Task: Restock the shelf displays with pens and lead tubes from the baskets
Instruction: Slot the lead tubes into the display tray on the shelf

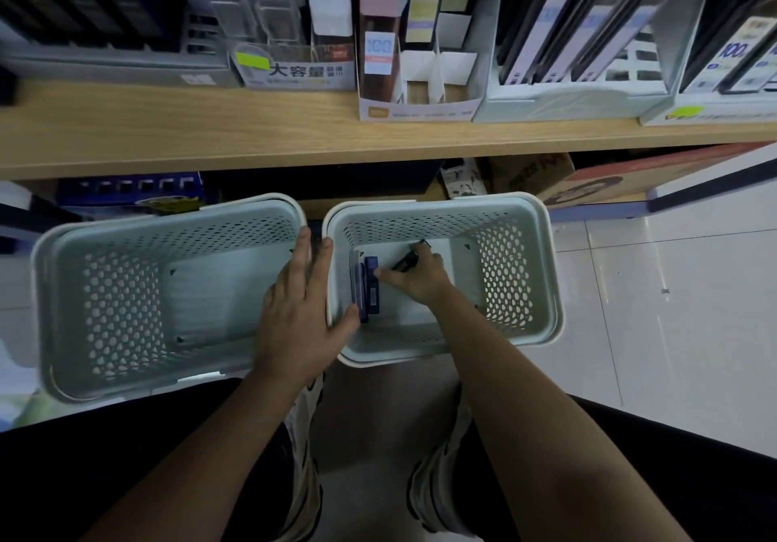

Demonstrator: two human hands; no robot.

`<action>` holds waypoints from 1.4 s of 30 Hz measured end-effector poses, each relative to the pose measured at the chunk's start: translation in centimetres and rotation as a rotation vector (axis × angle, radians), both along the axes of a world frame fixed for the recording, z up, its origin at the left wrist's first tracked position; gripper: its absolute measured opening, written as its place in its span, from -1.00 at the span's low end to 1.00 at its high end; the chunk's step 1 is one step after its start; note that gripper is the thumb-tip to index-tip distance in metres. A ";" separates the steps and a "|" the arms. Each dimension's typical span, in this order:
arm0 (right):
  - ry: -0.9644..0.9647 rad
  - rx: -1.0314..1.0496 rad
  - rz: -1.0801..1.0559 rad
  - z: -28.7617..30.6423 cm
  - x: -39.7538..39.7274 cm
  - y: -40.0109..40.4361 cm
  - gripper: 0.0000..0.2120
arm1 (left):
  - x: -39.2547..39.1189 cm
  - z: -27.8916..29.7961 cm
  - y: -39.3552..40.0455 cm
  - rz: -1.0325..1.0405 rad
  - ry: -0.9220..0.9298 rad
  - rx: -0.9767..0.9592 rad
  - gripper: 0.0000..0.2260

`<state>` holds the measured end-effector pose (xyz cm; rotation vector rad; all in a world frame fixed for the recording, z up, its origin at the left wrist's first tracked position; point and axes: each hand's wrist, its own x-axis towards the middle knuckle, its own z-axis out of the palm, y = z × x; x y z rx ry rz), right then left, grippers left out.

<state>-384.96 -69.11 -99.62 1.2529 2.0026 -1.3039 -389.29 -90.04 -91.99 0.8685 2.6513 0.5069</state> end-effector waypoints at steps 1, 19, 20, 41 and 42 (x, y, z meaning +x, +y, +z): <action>0.015 0.025 -0.055 -0.5 -0.3 -0.2 0.01 | 0.0 0.1 0.0 0.002 -0.011 -0.001 -0.19; 0.010 -0.317 -0.137 -0.2 -0.9 -0.8 -0.24 | -0.4 -0.1 -0.7 -0.038 -0.020 0.014 -0.18; -0.024 -0.347 -0.128 -0.1 -1.0 -1.0 -0.15 | -0.4 -0.1 -0.7 -0.038 -0.022 0.020 -0.18; 0.171 -0.623 -0.295 -1.1 0.4 -5.9 -0.27 | 0.0 0.5 -0.8 -0.006 -0.028 0.066 -0.10; 0.175 -0.622 -0.303 -1.3 0.6 -6.2 -0.21 | 0.1 0.5 -0.8 -0.010 -0.017 0.059 -0.11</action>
